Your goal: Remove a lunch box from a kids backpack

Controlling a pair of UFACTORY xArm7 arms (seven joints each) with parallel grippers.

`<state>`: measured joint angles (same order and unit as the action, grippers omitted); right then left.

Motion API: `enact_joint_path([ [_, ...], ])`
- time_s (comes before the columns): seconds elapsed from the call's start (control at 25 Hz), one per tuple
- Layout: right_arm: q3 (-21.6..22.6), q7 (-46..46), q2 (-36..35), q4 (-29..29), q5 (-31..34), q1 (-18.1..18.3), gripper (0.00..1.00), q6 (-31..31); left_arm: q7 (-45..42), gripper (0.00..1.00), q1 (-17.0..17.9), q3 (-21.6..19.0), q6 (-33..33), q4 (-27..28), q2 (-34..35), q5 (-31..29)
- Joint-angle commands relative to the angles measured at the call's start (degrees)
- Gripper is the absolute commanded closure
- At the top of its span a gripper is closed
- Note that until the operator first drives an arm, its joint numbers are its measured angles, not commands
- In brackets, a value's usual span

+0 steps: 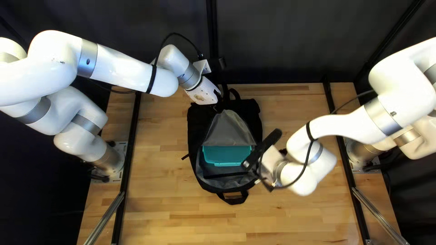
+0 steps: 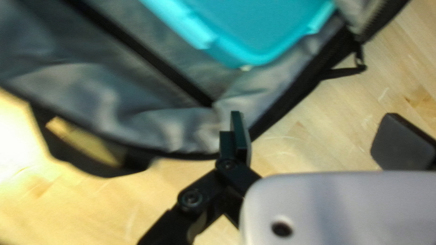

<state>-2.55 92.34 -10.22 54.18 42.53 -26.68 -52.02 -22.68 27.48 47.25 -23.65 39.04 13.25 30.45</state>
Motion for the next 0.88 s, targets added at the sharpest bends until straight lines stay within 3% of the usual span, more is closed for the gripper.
enact_joint_path([
  [0.04, 1.43, -5.64, -3.91, 5.77, 0.22, -1.39, 0.00, -3.51, 0.00, 1.00, 0.00, 0.00, 0.00, 0.00, 0.00, 0.00],
  [0.56, 0.50, -18.37, -10.20, 9.29, 13.01, -2.80, 0.00, -6.51, 0.00, 1.00, 0.00, 0.00, 0.00, 0.00, 0.00, 0.00],
  [0.88, -1.09, -23.36, -17.03, 15.71, 20.23, -2.63, 0.00, -6.12, 0.00, 1.00, 0.00, 0.00, 0.00, 0.00, 0.00, 0.00],
])
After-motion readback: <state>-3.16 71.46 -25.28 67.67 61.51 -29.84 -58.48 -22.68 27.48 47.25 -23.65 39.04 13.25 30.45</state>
